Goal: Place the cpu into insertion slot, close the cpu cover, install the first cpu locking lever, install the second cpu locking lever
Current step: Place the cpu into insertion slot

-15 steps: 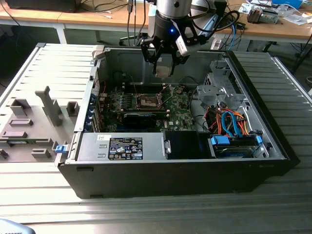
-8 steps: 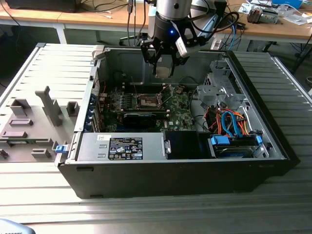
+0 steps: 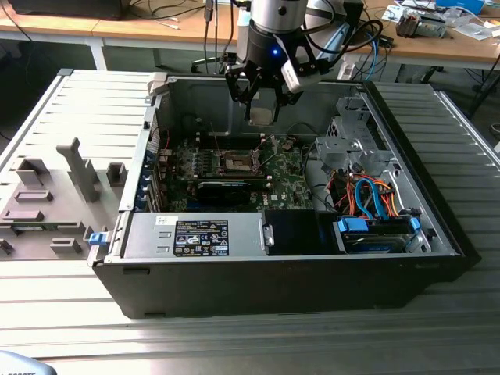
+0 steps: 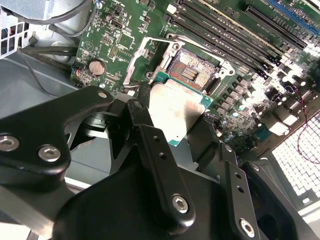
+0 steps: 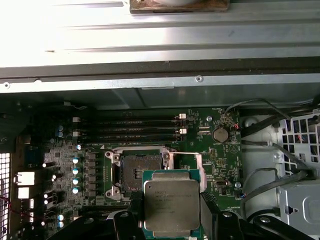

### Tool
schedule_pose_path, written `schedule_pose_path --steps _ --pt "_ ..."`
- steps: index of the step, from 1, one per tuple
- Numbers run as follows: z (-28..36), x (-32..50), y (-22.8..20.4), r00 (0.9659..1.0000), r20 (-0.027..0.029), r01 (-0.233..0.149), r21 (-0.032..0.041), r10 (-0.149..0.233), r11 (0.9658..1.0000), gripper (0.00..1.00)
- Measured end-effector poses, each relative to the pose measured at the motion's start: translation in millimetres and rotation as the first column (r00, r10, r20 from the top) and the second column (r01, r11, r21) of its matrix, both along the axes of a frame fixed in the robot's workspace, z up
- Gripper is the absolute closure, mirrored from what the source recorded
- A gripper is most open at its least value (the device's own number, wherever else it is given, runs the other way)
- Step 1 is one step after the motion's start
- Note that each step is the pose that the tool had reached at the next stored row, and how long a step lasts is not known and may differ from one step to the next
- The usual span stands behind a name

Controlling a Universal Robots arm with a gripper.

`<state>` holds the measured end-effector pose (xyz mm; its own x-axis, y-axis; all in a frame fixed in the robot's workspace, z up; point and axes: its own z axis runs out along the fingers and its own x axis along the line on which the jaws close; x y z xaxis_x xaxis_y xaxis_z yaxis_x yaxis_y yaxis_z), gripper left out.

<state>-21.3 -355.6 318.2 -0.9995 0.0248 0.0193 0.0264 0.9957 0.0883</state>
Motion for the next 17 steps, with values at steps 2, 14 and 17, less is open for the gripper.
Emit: schedule_pose_path --steps 2,14,17 --pt "0.0 0.0 0.0 1.0000 0.0000 0.000 0.0000 0.000 1.0000 0.46" --pt "-2.1 0.0 0.0 1.0000 0.0000 0.000 -0.0015 0.000 1.0000 0.46" --pt "-2.1 0.0 0.0 1.0000 0.0000 0.000 -0.0039 0.000 1.0000 0.46"
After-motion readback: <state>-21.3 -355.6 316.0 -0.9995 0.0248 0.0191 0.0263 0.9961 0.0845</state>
